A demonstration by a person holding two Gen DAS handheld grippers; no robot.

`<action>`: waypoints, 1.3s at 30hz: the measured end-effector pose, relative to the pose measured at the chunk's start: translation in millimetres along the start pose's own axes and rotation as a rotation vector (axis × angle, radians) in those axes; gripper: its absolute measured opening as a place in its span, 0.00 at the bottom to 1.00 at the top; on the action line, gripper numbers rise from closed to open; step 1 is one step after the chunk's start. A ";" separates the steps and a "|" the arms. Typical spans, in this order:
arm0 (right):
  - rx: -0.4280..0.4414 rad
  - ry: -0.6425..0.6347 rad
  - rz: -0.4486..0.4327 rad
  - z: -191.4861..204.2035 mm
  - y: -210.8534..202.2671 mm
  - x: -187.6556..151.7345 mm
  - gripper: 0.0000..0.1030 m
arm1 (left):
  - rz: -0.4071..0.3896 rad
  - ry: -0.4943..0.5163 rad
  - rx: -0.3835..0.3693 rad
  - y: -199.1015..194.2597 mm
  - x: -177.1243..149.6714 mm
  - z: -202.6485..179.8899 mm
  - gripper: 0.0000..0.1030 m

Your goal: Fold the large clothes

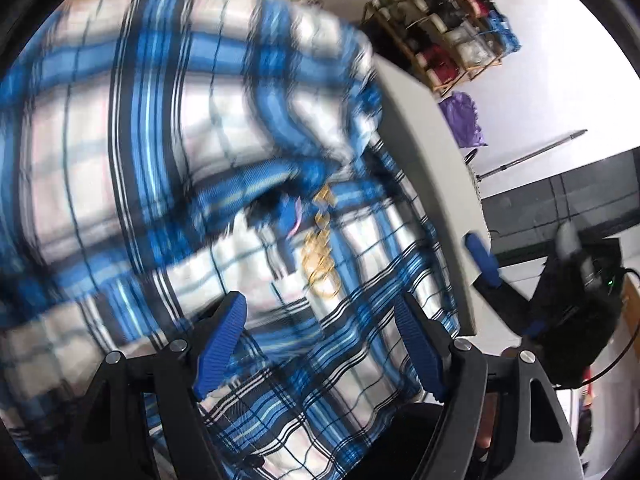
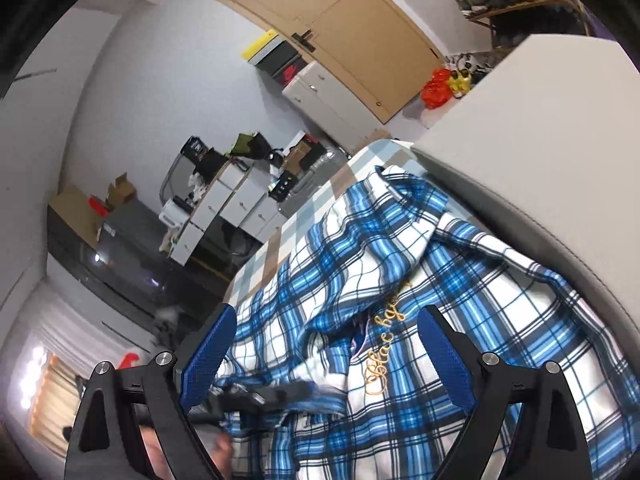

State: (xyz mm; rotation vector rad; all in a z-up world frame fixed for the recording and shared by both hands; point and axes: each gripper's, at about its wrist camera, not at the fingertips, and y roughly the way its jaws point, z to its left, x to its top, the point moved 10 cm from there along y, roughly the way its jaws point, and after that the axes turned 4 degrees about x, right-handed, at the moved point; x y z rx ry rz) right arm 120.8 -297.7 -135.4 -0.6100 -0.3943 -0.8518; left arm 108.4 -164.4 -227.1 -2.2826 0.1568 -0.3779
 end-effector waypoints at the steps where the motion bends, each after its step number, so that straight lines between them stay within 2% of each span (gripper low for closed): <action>1: -0.001 0.011 -0.002 -2.9 -0.8 1.4 0.91 | -0.029 0.008 -0.015 -5.5 0.0 -1.1 0.70; 3: 0.000 0.020 0.010 -7.1 0.1 2.4 0.91 | -0.025 -0.012 -0.013 -11.0 -4.5 -4.2 0.70; 4: -0.003 0.015 0.026 -8.5 2.3 1.3 0.91 | -0.026 -0.016 -0.035 -19.2 -8.4 -6.0 0.70; 6: -0.022 0.009 0.048 -11.6 7.6 -0.8 0.92 | -0.058 0.041 -0.056 -43.4 -14.1 -16.1 0.70; 9: -0.106 -0.037 0.084 -14.7 16.0 -0.3 0.94 | -0.135 0.100 0.010 -83.9 -18.4 -11.1 0.70; 11: -0.140 -0.091 0.102 -6.7 21.4 4.5 0.96 | -0.169 0.110 0.099 -110.7 -14.2 5.4 0.70; 13: -0.192 -0.198 0.134 9.9 30.3 15.3 0.96 | -0.206 0.105 0.287 -143.9 0.1 39.7 0.70; 14: -0.216 -0.247 0.138 16.8 34.6 20.6 1.00 | -0.213 0.089 0.377 -153.6 7.4 56.5 0.70; 15: -0.254 -0.310 0.147 26.1 42.7 28.2 1.00 | -0.221 0.072 0.416 -164.7 12.8 69.0 0.70; 16: -0.281 -0.362 0.164 32.6 51.2 33.2 1.00 | -0.233 0.040 0.423 -177.4 20.3 80.3 0.70; 17: -0.307 -0.431 0.190 41.6 65.2 38.8 1.00 | -0.239 -0.013 0.381 -189.9 30.0 91.7 0.70; 19: -0.381 -0.547 0.269 49.8 103.3 45.8 1.00 | -0.237 -0.074 0.346 -195.4 41.7 108.6 0.70; 22: -0.460 -0.623 0.405 37.4 158.9 42.0 1.00 | -0.197 -0.119 0.428 -178.6 51.6 143.0 0.70; 24: -0.476 -0.653 0.486 22.2 186.9 34.0 0.99 | -0.130 -0.137 0.434 -152.3 49.8 157.0 0.70; 27: -0.571 -0.707 0.612 -15.0 219.4 19.5 0.99 | -0.112 -0.094 0.468 -143.7 50.5 162.0 0.70; 30: -0.604 -0.722 0.694 -42.1 231.2 6.0 1.00 | -0.073 -0.073 0.483 -141.5 53.4 162.4 0.70; 35: -0.576 -0.734 0.705 -48.6 242.7 8.7 1.00 | -0.035 -0.062 0.499 -134.1 72.9 171.3 0.72; 39: -0.561 -0.730 0.674 -48.5 259.7 22.0 1.00 | -0.039 -0.021 0.552 -130.4 89.3 179.0 0.72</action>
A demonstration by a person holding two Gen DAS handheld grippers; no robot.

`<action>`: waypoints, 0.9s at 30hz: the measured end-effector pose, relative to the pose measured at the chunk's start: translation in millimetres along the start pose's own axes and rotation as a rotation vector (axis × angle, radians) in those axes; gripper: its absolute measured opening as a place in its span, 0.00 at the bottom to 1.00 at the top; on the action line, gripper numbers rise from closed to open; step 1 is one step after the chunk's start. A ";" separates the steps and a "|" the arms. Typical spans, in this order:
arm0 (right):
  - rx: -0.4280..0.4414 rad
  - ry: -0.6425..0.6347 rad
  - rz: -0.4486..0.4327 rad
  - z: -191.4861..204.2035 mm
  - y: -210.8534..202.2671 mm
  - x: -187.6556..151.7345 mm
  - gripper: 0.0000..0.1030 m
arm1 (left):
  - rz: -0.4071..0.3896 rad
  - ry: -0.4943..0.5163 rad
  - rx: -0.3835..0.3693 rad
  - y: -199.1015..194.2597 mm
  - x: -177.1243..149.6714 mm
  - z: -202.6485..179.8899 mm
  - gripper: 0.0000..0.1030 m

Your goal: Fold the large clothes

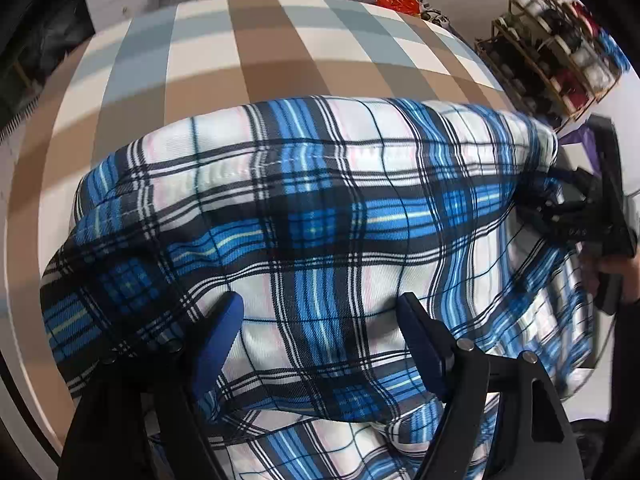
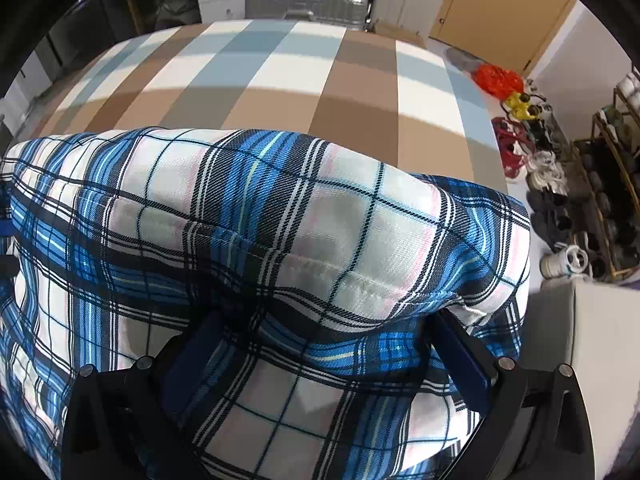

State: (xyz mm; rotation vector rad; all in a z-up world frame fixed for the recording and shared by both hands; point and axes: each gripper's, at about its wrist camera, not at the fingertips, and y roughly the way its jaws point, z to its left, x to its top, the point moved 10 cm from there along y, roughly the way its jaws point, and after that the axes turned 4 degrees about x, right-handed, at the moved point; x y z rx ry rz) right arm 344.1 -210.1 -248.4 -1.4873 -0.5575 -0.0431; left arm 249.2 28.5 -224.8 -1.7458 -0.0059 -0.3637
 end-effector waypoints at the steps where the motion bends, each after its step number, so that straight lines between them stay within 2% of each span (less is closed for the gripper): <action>1: 0.001 0.009 -0.009 -1.4 1.6 6.9 1.00 | -0.009 0.015 0.018 1.9 6.3 2.4 0.72; 4: -0.010 0.015 -0.058 -4.8 7.2 26.7 1.00 | -0.038 0.007 0.053 7.5 22.4 8.4 0.72; 8: -0.050 0.003 -0.106 0.3 -3.4 28.9 1.00 | -0.060 -0.095 0.022 -1.5 20.4 15.9 0.72; 10: -0.022 -0.028 -0.200 16.2 -28.7 23.3 1.00 | -0.081 -0.089 0.003 -13.9 6.2 19.6 0.72; 13: 0.075 -0.073 -0.266 49.5 -54.0 4.2 1.00 | -0.084 -0.051 0.010 -24.4 -18.9 13.0 0.72; 15: 0.076 -0.136 -0.251 70.4 -53.0 -13.9 1.00 | -0.060 -0.015 0.020 -24.2 -39.1 6.0 0.72; 18: 0.004 -0.215 -0.161 90.0 -30.4 -40.7 0.99 | -0.016 0.029 0.057 -19.8 -58.8 6.0 0.72; 20: 0.028 -0.154 -0.168 87.6 -29.3 -51.7 1.00 | -0.025 0.050 0.059 -24.1 -71.0 3.2 0.72; 22: 0.084 -0.068 -0.121 81.4 -29.4 -62.7 1.00 | -0.052 0.054 0.020 -37.5 -81.9 -3.7 0.72; 24: 0.101 -0.024 -0.142 76.9 -42.6 -69.6 1.00 | -0.087 0.037 0.009 -55.1 -92.6 -0.2 0.72; 27: 0.132 0.002 -0.228 82.5 -79.6 -84.8 1.00 | -0.138 0.009 -0.005 -77.6 -110.3 10.2 0.72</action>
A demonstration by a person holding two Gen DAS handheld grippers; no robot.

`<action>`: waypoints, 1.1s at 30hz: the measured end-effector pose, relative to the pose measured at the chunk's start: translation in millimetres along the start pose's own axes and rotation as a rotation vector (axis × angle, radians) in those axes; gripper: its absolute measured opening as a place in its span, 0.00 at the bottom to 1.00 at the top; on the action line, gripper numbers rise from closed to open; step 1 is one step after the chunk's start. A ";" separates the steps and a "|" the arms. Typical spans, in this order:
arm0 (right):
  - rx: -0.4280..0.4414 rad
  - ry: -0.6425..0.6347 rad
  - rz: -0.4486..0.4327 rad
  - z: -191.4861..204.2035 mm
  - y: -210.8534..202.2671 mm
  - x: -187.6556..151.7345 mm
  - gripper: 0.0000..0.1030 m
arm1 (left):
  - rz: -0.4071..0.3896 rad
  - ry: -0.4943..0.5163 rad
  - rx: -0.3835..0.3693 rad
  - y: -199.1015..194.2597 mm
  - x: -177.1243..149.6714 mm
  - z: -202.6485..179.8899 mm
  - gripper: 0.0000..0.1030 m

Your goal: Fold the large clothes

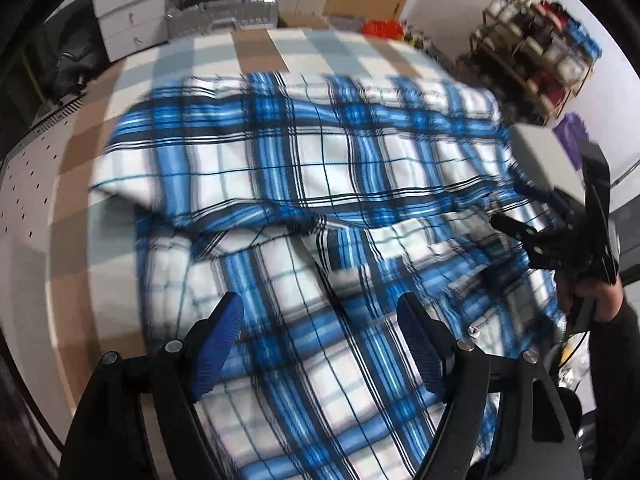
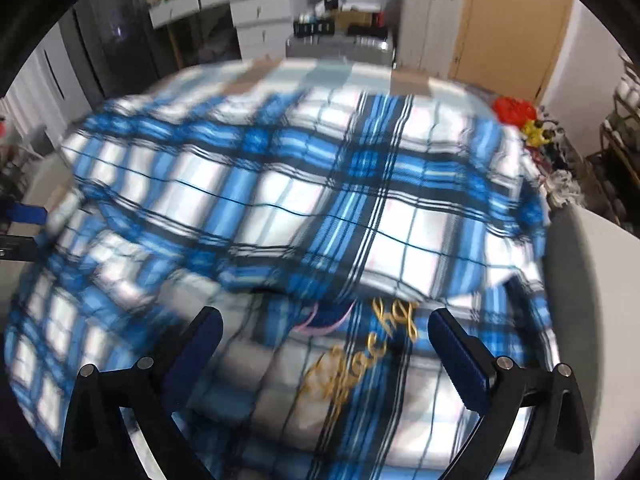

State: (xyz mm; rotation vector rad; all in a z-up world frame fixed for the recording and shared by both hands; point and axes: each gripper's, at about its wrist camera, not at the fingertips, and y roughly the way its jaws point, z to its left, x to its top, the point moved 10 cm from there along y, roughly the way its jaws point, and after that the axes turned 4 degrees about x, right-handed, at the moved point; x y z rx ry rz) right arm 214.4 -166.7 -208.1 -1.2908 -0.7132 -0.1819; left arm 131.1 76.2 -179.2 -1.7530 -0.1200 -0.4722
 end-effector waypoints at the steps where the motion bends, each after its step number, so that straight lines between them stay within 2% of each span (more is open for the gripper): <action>1: 0.029 0.017 -0.030 7.0 -14.7 -3.9 1.00 | -0.020 -0.003 0.002 -8.6 -4.8 2.3 0.72; 3: 0.079 0.034 -0.086 22.1 -40.5 -11.5 1.00 | -0.067 -0.010 0.018 -28.8 -20.2 6.7 0.72; 4: 0.116 0.044 -0.143 33.4 -61.4 -16.7 1.00 | -0.088 -0.013 0.031 -28.0 -12.6 -1.0 0.72; 6: 0.156 0.045 -0.217 52.3 -90.9 -25.8 1.00 | -0.143 -0.014 0.055 -40.7 -18.0 -3.1 0.72; 7: 0.183 0.043 -0.285 63.9 -112.9 -32.2 1.00 | -0.165 -0.015 0.063 -44.9 -18.3 -10.3 0.73; 11: 0.216 0.041 -0.437 91.6 -153.5 -40.7 1.00 | -0.240 -0.016 0.097 -55.8 -33.7 -24.4 0.74; 13: 0.202 0.029 -0.503 100.7 -171.4 -51.4 1.00 | -0.264 -0.018 0.108 -60.4 -40.3 -26.8 0.74; 15: 0.185 0.026 -0.550 104.4 -185.7 -57.7 1.00 | -0.280 -0.029 0.119 -65.8 -50.1 -27.3 0.74; 17: 0.202 0.038 -0.582 104.6 -195.2 -71.4 1.00 | -0.290 -0.029 0.145 -66.4 -62.9 -27.1 0.74; 21: 0.193 0.072 -0.585 100.7 -202.2 -89.0 1.00 | -0.259 -0.049 0.204 -60.4 -87.8 -12.1 0.74; 24: 0.171 0.084 -0.606 94.9 -210.0 -96.8 1.00 | -0.217 -0.081 0.193 -46.1 -102.5 -5.6 0.75; 29: 0.155 0.137 -0.590 78.9 -207.6 -109.5 1.00 | -0.143 -0.126 0.210 -25.6 -120.1 12.1 0.77; 33: 0.147 0.186 -0.588 62.0 -206.2 -114.0 1.00 | -0.048 -0.230 0.126 -7.0 -135.5 28.9 0.78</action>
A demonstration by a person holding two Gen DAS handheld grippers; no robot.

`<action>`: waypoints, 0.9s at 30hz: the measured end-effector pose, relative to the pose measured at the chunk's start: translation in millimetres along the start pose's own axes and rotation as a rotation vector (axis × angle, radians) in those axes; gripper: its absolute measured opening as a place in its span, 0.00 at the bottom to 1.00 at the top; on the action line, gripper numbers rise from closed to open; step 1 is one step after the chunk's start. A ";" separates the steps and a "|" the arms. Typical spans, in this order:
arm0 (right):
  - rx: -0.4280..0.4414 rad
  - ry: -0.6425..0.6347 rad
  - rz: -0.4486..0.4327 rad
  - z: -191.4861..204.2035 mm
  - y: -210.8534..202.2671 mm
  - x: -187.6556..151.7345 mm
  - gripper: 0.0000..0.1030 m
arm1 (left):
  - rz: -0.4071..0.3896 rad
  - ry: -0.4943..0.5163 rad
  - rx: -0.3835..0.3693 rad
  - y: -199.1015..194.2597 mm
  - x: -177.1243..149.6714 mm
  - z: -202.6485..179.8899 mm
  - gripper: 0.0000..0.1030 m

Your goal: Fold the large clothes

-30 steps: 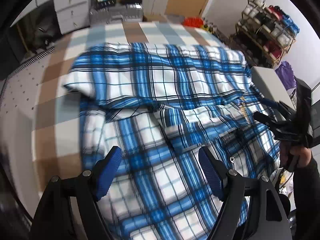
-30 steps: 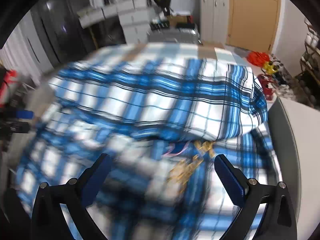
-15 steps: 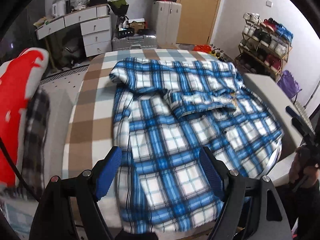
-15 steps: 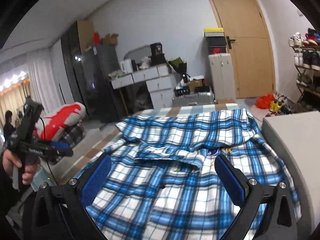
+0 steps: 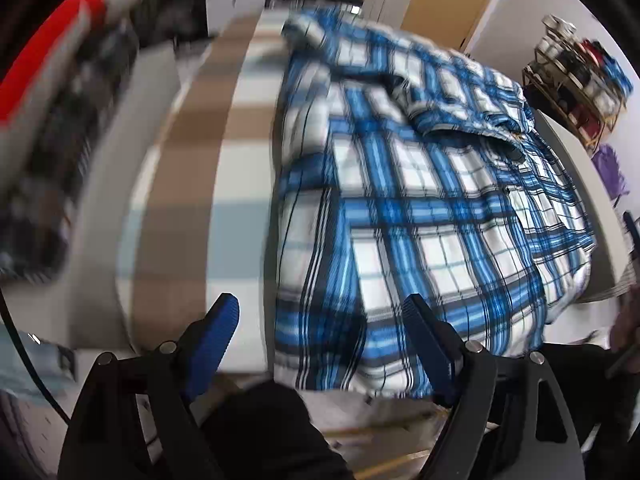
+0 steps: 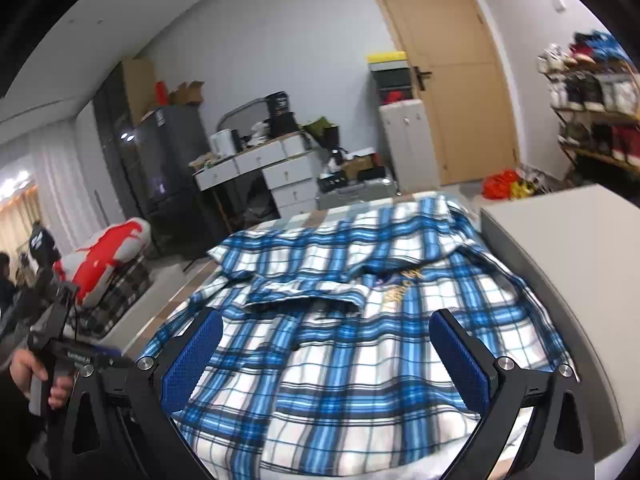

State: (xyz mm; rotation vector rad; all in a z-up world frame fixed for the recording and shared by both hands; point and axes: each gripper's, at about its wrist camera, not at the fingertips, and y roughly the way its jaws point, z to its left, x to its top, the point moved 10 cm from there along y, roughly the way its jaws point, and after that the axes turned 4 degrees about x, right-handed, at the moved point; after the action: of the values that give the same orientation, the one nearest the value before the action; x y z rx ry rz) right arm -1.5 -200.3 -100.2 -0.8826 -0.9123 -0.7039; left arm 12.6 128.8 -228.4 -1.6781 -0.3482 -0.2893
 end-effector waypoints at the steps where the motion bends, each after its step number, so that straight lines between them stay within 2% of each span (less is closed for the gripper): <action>1: -0.001 0.021 0.002 -5.2 0.1 0.0 1.00 | 0.018 -0.012 -0.004 3.3 -2.0 2.6 0.78; 6: -0.002 0.087 0.014 -21.1 0.6 -2.3 1.00 | 0.103 -0.039 -0.041 16.1 -11.5 0.3 0.78; 8: -0.002 0.086 0.016 -22.2 0.0 -3.1 1.00 | 0.127 -0.024 -0.083 20.0 -14.8 -9.2 0.78; 10: 0.003 0.081 0.019 -19.9 0.0 -4.0 1.00 | 0.153 -0.001 -0.095 25.1 -16.1 -16.9 0.78; 14: 0.005 0.062 0.023 -14.1 0.9 -5.9 1.00 | 0.150 0.029 -0.083 30.8 -13.9 -21.6 0.78; 18: 0.008 0.057 0.026 -11.8 0.8 -7.5 1.00 | 0.152 0.045 -0.127 30.0 -12.0 -29.1 0.78; 21: 0.009 0.063 0.023 -13.0 -0.4 -6.7 1.00 | 0.120 0.051 -0.194 21.7 -7.3 -35.3 0.78; 25: 0.014 0.072 0.016 -14.5 -2.5 -5.3 1.00 | -0.003 0.106 -0.362 -12.8 2.8 -60.5 0.78; 27: 0.015 0.073 0.017 -14.3 -2.4 -5.2 1.00 | -0.020 0.125 -0.401 -20.0 5.4 -68.2 0.78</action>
State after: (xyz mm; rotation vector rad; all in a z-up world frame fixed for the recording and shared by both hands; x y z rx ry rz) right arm -0.5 -213.1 -108.7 -0.8451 -0.8433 -0.7091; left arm 10.5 64.0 -198.9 -2.0379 -0.2217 -0.5018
